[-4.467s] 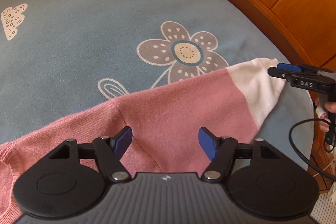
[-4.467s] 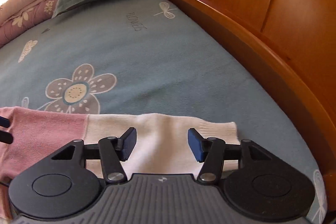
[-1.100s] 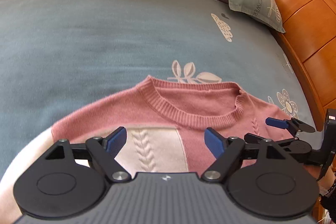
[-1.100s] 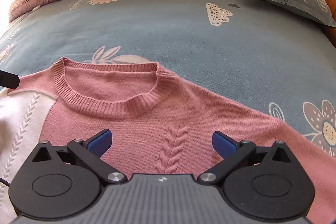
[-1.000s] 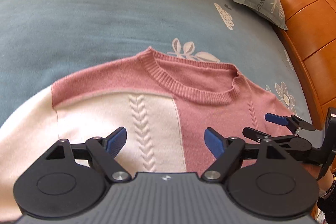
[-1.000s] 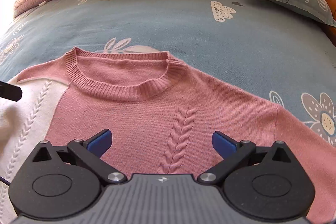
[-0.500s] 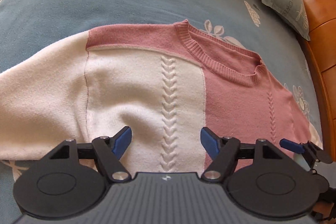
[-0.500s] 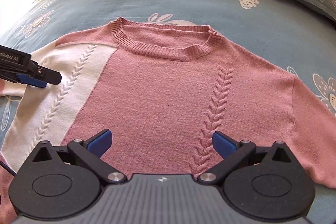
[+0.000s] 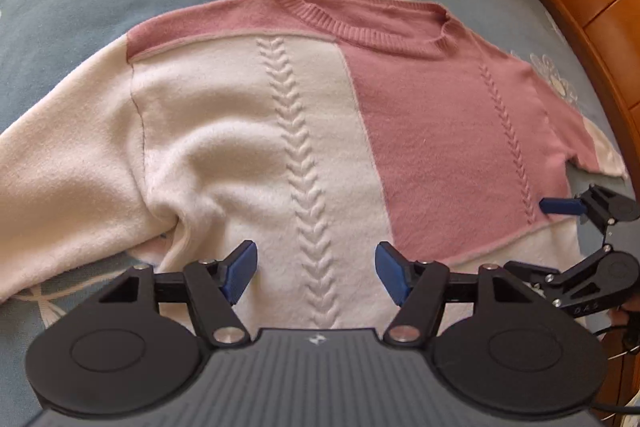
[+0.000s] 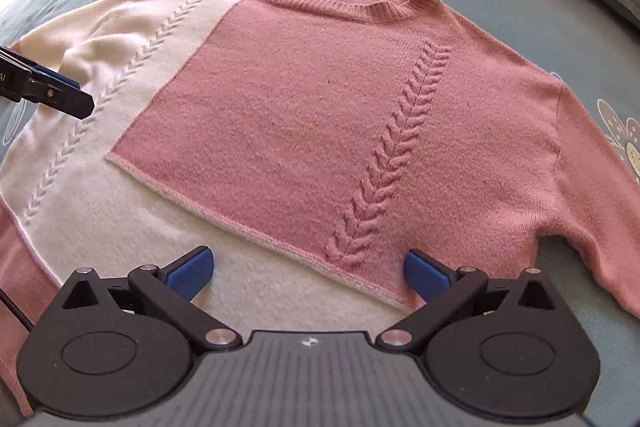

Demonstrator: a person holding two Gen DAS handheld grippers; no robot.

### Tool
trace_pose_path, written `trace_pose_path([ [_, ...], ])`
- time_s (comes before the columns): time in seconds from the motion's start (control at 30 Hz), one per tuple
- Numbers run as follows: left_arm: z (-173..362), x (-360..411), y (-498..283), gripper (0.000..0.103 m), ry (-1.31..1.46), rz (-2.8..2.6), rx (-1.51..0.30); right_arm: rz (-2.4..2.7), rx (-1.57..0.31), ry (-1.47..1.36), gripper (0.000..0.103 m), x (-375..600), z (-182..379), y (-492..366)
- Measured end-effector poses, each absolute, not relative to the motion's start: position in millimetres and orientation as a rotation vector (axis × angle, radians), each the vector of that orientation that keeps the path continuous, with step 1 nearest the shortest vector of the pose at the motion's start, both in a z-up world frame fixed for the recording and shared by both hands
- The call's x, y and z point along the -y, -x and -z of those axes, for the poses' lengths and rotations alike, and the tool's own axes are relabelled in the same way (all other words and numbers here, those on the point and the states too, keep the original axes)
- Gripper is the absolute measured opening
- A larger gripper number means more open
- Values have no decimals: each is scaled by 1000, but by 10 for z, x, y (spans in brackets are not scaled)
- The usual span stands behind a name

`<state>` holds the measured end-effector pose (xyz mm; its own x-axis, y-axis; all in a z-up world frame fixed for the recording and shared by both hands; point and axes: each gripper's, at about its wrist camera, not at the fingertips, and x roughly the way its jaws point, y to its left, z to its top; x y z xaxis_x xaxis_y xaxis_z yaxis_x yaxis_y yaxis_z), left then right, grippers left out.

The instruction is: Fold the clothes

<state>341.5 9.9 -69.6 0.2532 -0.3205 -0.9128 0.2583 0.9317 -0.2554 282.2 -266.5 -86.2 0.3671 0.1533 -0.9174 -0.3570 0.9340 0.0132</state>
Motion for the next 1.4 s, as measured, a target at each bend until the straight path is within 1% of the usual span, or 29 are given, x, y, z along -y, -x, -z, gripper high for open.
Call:
trace_pose_path([
  [0.07,725,-193,-3272,73,41,377,-1283,-347,-1155,240,103,2761,872,-2703],
  [0.13,689,-236,-3178,72,20,358,-1325,-348,-1183,244,103,2854,876,-2626],
  [0.27,565,-108,-3056,71,-72,445,-1297,-356,-1205,232,103,2921,810,-2515],
  [0.37,639,33,-2964,72,-162,526,-1321,-435,-1227,253,103,2939,781,-2307],
  [0.43,717,64,-2826,72,-226,552,-1322,-490,-1259,350,103,2972,815,-2040],
  [0.5,729,84,-2686,77,-305,594,-1302,-547,-1287,450,103,3010,849,-1774],
  [0.67,672,81,-2513,78,-410,648,-1305,-698,-1325,705,103,3186,903,-1151],
  [0.83,553,115,-2514,78,-384,689,-1285,-668,-1279,723,103,3261,740,-1213],
  [1.0,568,230,-2570,78,-368,673,-1260,-635,-1141,677,103,3033,623,-1596],
  [1.23,536,506,-2981,78,-421,692,-1069,-702,-964,648,103,2531,706,-2167],
  [1.3,578,534,-3051,78,-411,692,-1062,-703,-992,600,103,2535,763,-2256],
  [1.4,713,472,-3049,78,-369,657,-1108,-705,-1034,529,103,2542,849,-2388],
])
